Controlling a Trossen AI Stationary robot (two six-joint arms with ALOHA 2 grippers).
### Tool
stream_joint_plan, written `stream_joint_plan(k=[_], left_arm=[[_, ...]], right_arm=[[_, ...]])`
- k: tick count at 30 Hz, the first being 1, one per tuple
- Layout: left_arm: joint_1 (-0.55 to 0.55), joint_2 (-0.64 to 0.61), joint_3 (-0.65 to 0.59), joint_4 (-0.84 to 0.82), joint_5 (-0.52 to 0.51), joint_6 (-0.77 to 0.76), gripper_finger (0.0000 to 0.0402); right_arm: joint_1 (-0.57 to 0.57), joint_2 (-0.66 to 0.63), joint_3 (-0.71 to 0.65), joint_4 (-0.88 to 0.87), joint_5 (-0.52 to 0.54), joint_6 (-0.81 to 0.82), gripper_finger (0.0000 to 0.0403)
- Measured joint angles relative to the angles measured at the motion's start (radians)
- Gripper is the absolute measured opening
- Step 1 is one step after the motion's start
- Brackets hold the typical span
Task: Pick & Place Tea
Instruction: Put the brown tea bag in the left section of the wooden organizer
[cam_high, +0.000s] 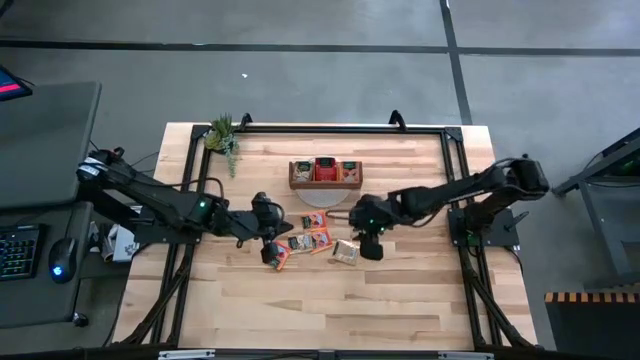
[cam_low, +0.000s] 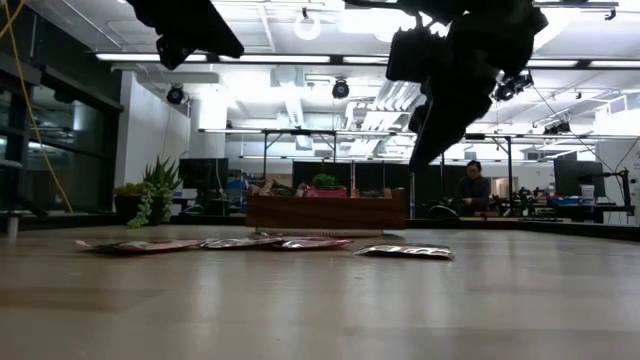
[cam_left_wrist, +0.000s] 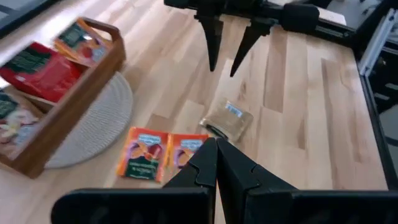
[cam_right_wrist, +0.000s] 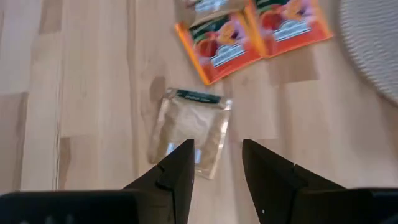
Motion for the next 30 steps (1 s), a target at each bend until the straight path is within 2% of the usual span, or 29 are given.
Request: stream_joint_plan(k=[13,23,26,30], left_arm=[[0.0,0.032,0.0,-0.01,0.044,0.002,0.0001],[-0.001,0.032,0.0,-0.012,0.118,0.004,0.0001],[0.0,0.032,0.0,-0.013,0.122,0.006,0.0001],[-0.001,0.032,0.0,-0.013,0.123,0.017,0.0001]], right_arm=[[0.073,0.177,0.0,0.141,0.037,0.082,0.0131],[0.072,0.197,0.0,0.181,0.058,0.021,0.0132],[0.072,0.197,0.0,0.223,0.041,0.032,0.0148],[0.072,0.199,0.0,0.236,0.059,0.052,0.0192]])
